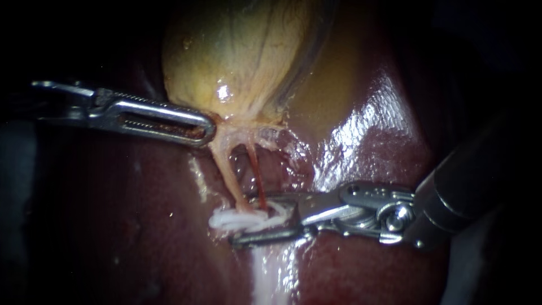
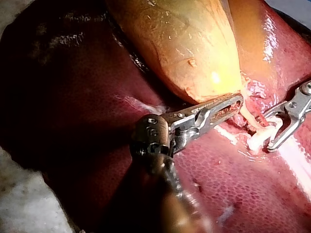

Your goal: Clipping third clip left tube

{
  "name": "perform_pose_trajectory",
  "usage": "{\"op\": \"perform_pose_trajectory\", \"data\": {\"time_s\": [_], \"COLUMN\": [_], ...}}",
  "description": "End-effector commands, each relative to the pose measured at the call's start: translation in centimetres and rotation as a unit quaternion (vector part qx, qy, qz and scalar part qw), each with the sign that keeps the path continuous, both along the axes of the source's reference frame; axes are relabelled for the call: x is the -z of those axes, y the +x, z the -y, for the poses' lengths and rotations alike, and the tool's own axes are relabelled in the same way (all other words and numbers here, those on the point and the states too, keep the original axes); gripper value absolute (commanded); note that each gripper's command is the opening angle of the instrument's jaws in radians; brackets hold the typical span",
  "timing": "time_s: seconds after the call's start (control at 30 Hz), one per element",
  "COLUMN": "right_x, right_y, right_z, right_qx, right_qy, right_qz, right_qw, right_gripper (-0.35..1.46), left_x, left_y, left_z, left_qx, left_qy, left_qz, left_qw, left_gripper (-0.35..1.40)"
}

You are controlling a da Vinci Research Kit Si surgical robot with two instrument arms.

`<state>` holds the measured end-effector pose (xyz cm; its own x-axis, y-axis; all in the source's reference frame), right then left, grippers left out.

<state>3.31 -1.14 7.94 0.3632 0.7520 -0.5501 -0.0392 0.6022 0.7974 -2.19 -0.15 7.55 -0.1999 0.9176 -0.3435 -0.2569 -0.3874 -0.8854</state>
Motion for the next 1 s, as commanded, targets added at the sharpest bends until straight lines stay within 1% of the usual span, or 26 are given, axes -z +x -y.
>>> {"op": "perform_pose_trajectory", "data": {"time_s": [0.03,0.23,0.43,0.77,1.0], "right_x": [0.01,0.08,0.13,0.23,0.32], "right_y": [-0.01,-0.07,-0.11,-0.21,-0.28], "right_z": [-0.02,-0.11,-0.17,-0.22,-0.23], "right_qx": [0.000,0.000,0.000,0.000,0.002], "right_qy": [0.001,0.004,0.008,0.010,0.012], "right_qz": [0.000,-0.001,-0.001,-0.002,-0.004], "right_qw": [1.0000,1.0000,1.0000,0.9999,0.9999], "right_gripper": [0.49,0.50,0.50,0.50,0.50], "left_x": [0.00,0.00,0.00,0.00,0.00], "left_y": [0.00,0.00,0.00,0.01,0.01], "left_z": [0.00,0.00,0.00,0.00,0.00], "left_qx": [0.000,0.000,0.000,0.000,0.000], "left_qy": [0.000,0.000,0.000,0.000,0.000], "left_qz": [0.000,0.000,0.000,0.000,0.000], "left_qw": [1.0000,1.0000,1.0000,1.0000,1.0000], "left_gripper": [-0.35,-0.35,-0.35,-0.35,-0.35]}}
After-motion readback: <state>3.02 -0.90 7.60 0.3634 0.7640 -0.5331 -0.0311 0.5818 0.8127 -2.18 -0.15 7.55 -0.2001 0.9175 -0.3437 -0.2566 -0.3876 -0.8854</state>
